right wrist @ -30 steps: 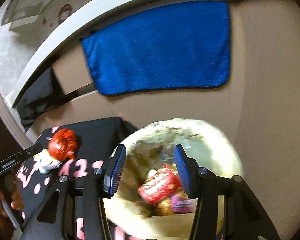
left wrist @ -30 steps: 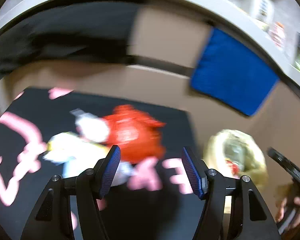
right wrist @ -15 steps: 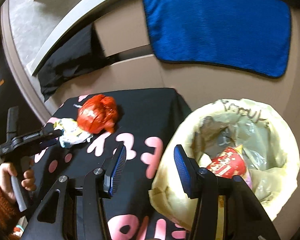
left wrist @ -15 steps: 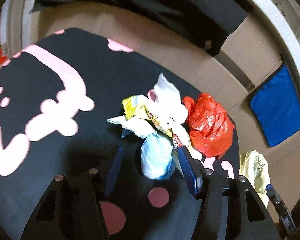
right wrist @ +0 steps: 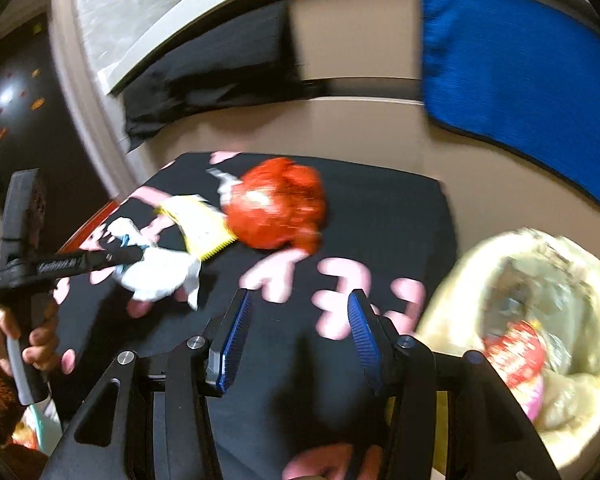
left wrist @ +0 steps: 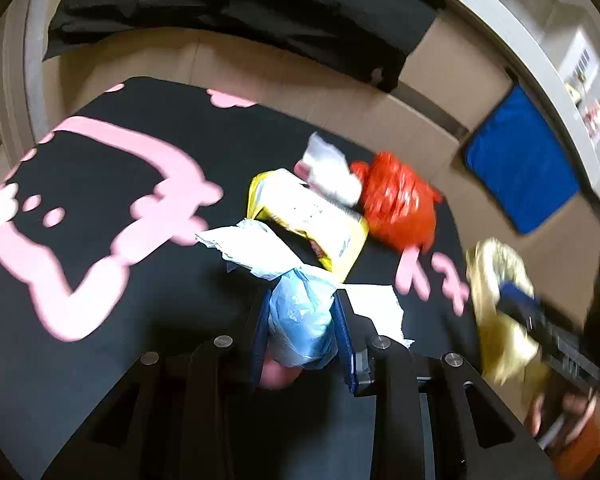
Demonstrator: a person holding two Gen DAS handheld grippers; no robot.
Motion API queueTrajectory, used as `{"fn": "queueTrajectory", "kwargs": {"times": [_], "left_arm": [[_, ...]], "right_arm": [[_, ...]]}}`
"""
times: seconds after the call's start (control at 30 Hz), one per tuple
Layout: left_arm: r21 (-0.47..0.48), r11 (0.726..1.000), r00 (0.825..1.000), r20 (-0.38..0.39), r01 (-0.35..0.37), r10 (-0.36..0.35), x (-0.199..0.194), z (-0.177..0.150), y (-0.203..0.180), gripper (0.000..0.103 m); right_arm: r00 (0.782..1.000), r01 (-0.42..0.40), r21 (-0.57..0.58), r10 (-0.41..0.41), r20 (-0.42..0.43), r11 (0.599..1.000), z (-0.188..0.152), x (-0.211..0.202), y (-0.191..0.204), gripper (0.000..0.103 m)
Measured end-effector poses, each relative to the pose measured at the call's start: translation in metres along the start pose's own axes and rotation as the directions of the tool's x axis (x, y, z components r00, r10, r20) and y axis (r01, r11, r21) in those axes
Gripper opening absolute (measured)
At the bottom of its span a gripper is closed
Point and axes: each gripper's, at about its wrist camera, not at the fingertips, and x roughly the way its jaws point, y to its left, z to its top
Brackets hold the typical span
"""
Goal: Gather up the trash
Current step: 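Grasp the blue plastic bag with the left tool while the right tool grasps the yellow snack wrapper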
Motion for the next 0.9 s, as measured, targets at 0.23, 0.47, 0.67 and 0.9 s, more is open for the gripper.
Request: {"fn": "queueTrajectory", "kwargs": {"times": [0.23, 0.47, 0.67, 0.9], "left_arm": [[-0.011, 0.995, 0.995, -0.007, -0.099, 0.099, -0.029, -0.023, 0.042, 0.032], [-0.057, 0.990, 0.991, 0.028, -0.129, 0.131, -0.037, -0.025, 0.067, 0.032], [-0.087, 0.991, 0.994, 0.033, -0.105, 0.108, -0.038, -0.023, 0.077, 0.032], [-0.088, 0.990, 0.993, 0.037, -0.107, 0.111, -0.040, -0.023, 0.081, 0.032]], "right_arm": [[0.986, -0.158, -0.164, 0.148, -0.071, 0.974, 0.030, 0.044, 0.071, 0.051], [0.990, -0.117, -0.339, 0.084, -0.111, 0.933, 0.059, 0.112, 0.128, 0.052], [0.987, -0.102, -0.359, 0.050, -0.152, 0.928, 0.072, 0.158, 0.133, 0.052], [0.974, -0.140, -0.286, 0.080, -0.212, 0.948, 0.070, 0.178, 0.129, 0.050]]}}
